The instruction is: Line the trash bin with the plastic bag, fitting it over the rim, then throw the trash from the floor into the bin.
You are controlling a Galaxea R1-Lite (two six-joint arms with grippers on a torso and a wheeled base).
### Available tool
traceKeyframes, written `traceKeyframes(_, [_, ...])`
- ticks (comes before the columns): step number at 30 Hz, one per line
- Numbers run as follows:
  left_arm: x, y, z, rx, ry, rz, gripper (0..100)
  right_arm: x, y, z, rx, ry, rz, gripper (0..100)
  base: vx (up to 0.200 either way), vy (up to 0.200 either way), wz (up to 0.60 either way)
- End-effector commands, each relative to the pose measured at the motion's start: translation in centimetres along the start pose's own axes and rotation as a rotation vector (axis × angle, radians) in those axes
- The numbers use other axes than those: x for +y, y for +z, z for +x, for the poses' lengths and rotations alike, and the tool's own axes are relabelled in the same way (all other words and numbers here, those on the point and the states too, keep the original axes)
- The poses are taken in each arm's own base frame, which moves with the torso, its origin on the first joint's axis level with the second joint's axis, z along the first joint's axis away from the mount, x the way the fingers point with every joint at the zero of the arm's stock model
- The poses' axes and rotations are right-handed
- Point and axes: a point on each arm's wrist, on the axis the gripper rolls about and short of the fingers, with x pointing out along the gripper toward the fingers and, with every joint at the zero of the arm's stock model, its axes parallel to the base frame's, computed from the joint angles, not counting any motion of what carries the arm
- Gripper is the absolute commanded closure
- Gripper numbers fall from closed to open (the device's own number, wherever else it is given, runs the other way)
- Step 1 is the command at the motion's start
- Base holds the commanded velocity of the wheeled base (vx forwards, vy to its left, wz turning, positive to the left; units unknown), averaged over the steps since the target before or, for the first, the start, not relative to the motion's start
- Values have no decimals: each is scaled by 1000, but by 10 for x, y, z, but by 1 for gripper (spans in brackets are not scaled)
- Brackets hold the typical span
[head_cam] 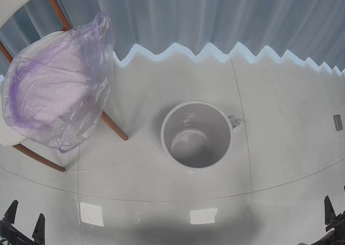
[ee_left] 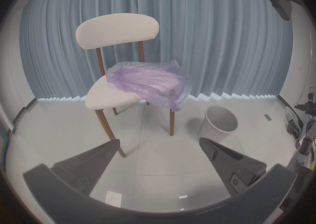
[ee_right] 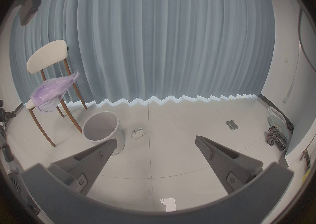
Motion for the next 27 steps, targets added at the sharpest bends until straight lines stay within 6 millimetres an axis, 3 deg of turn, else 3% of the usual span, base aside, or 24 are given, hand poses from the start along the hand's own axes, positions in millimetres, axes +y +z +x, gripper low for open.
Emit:
traceKeyframes(1, [0,-5,0,1,2,-3,0,0,-5,0,0,0,-2,0,0,0,0])
traceKeyframes(15, [0,-5,0,-2,2,-4,0,0,-5,0,0,0,0,0,0,0,0])
traceKeyframes(18, [0,5,0,-99,13,-15,0,0,-5,0,0,0,0,0,0,0,0])
traceKeyframes(19, [0,17,-2,-214,22,-13,0,0,-5,0,0,0,0,0,0,0,0])
traceKeyframes(27, [0,18,-3,-228,13,-7,0,0,-5,0,0,0,0,0,0,0,0])
